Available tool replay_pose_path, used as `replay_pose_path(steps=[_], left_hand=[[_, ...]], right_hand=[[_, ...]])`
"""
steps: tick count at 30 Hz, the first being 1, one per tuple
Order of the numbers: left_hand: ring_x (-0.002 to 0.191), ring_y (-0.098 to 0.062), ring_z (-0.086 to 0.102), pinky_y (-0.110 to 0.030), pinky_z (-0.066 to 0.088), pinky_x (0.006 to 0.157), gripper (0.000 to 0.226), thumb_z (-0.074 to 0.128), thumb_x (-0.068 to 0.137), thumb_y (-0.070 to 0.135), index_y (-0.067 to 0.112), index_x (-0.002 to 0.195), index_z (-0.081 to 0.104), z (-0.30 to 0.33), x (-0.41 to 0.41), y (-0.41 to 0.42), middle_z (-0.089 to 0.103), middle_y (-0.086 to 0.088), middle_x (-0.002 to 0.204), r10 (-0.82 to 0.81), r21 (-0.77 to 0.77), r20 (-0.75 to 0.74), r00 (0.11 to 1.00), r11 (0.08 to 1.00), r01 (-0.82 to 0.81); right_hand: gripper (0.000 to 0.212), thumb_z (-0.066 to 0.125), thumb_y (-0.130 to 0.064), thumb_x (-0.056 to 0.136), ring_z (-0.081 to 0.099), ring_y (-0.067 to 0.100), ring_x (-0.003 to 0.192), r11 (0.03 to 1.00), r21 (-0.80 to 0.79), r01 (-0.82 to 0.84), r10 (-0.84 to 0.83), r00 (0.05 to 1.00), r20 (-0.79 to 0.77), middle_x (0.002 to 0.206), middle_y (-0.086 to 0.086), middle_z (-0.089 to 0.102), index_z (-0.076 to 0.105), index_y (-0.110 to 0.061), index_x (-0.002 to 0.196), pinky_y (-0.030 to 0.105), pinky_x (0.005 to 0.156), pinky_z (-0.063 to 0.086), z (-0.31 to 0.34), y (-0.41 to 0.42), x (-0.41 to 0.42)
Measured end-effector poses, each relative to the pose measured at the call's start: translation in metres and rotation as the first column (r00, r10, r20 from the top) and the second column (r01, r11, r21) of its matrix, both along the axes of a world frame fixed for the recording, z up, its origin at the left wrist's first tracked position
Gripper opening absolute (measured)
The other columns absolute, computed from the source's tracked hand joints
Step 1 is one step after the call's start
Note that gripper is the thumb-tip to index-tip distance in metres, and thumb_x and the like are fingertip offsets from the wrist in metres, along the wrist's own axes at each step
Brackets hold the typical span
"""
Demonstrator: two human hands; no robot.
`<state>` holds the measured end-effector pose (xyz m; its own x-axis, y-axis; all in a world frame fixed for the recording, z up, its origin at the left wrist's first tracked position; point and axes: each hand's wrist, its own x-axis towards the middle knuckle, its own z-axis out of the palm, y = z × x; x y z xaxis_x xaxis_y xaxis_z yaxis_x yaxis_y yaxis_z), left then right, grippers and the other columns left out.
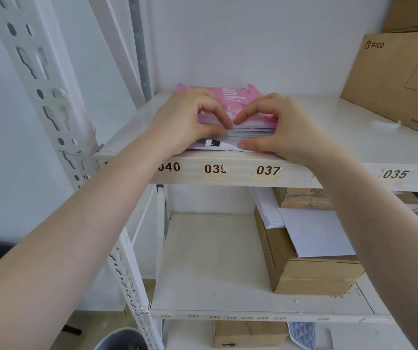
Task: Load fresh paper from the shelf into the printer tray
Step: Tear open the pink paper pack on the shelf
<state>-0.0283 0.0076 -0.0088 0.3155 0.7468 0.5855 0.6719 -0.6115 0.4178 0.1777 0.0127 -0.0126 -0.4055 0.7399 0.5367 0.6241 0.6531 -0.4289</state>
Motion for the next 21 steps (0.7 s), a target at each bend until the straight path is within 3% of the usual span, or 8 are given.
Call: replay_pose_path(steps=[4, 6, 8, 10, 13, 17, 21], left_hand=[[0.100, -0.011, 0.059, -0.043, 0.047, 0.091, 0.020, 0.078, 0.062, 0.040, 0.037, 0.081, 0.074, -0.0007, 0.0012, 0.0021, 0.065, 0.013, 0.096, 0.028, -0.006, 0.012, 1.000, 1.000, -0.028], [0.093, -0.010, 0.059, -0.040, 0.048, 0.086, 0.021, 0.080, 0.062, 0.040, 0.033, 0.080, 0.075, -0.0012, 0.0026, 0.0027, 0.066, 0.012, 0.094, 0.043, -0.022, 0.035, 0.998, 0.999, -0.043], [0.077, -0.006, 0.056, -0.031, 0.047, 0.074, 0.017, 0.082, 0.064, 0.035, 0.028, 0.077, 0.075, -0.0013, 0.0031, 0.0039, 0.069, 0.008, 0.092, 0.052, -0.043, 0.068, 0.996, 0.998, -0.049], [0.067, 0.000, 0.053, -0.020, 0.040, 0.065, 0.012, 0.081, 0.067, 0.031, 0.025, 0.075, 0.074, -0.0016, 0.0028, 0.0049, 0.071, 0.004, 0.090, 0.062, -0.039, 0.069, 0.996, 0.998, -0.059], [0.074, 0.004, 0.053, -0.010, 0.035, 0.065, 0.009, 0.079, 0.071, 0.030, 0.024, 0.076, 0.075, -0.0008, 0.0027, 0.0037, 0.072, 0.003, 0.094, 0.080, -0.023, 0.049, 0.996, 0.997, -0.079], [0.094, -0.014, 0.062, -0.030, 0.047, 0.084, 0.009, 0.079, 0.071, 0.030, 0.025, 0.077, 0.076, 0.0004, 0.0030, 0.0020, 0.073, 0.002, 0.097, 0.087, -0.052, 0.065, 0.994, 0.995, -0.084], [0.097, -0.014, 0.062, -0.037, 0.048, 0.088, 0.006, 0.078, 0.071, 0.031, 0.027, 0.075, 0.075, 0.0009, 0.0035, 0.0012, 0.071, 0.007, 0.094, 0.092, -0.055, 0.053, 0.994, 0.994, -0.089]], right_hand=[[0.037, 0.077, -0.045, 0.062, 0.051, 0.018, 0.114, 1.000, 0.009, 0.023, -0.023, 0.999, -0.030, 0.110, -0.004, 0.059, 0.070, -0.037, 0.098, 0.028, 0.094, 0.041, -0.0022, 0.0025, 0.0008], [0.034, 0.078, -0.043, 0.067, 0.052, 0.012, 0.109, 1.000, 0.018, 0.024, -0.023, 0.999, -0.038, 0.100, -0.013, 0.059, 0.072, -0.033, 0.099, 0.022, 0.089, 0.040, -0.0021, 0.0021, 0.0004], [0.032, 0.078, -0.039, 0.070, 0.052, 0.007, 0.103, 0.999, 0.024, 0.028, -0.026, 0.999, -0.045, 0.092, -0.023, 0.056, 0.073, -0.029, 0.100, 0.014, 0.082, 0.037, -0.0014, 0.0006, -0.0005], [0.031, 0.079, -0.037, 0.071, 0.051, 0.007, 0.102, 0.999, 0.030, 0.036, -0.034, 0.999, -0.037, 0.090, -0.026, 0.054, 0.073, -0.028, 0.100, 0.015, 0.082, 0.036, -0.0014, -0.0002, -0.0004], [0.033, 0.079, -0.037, 0.069, 0.052, 0.011, 0.107, 0.999, 0.029, 0.044, -0.043, 0.999, -0.024, 0.096, -0.021, 0.055, 0.072, -0.032, 0.101, 0.024, 0.088, 0.037, -0.0020, 0.0004, 0.0001], [0.034, 0.079, -0.035, 0.068, 0.053, 0.013, 0.108, 0.999, 0.029, 0.038, -0.038, 0.999, -0.023, 0.103, -0.009, 0.058, 0.072, -0.033, 0.100, 0.025, 0.088, 0.038, -0.0024, 0.0008, 0.0007], [0.033, 0.080, -0.036, 0.068, 0.054, 0.016, 0.107, 0.999, 0.023, 0.043, -0.043, 0.999, -0.027, 0.106, -0.005, 0.060, 0.072, -0.034, 0.100, 0.027, 0.088, 0.039, -0.0019, -0.0002, 0.0008]])
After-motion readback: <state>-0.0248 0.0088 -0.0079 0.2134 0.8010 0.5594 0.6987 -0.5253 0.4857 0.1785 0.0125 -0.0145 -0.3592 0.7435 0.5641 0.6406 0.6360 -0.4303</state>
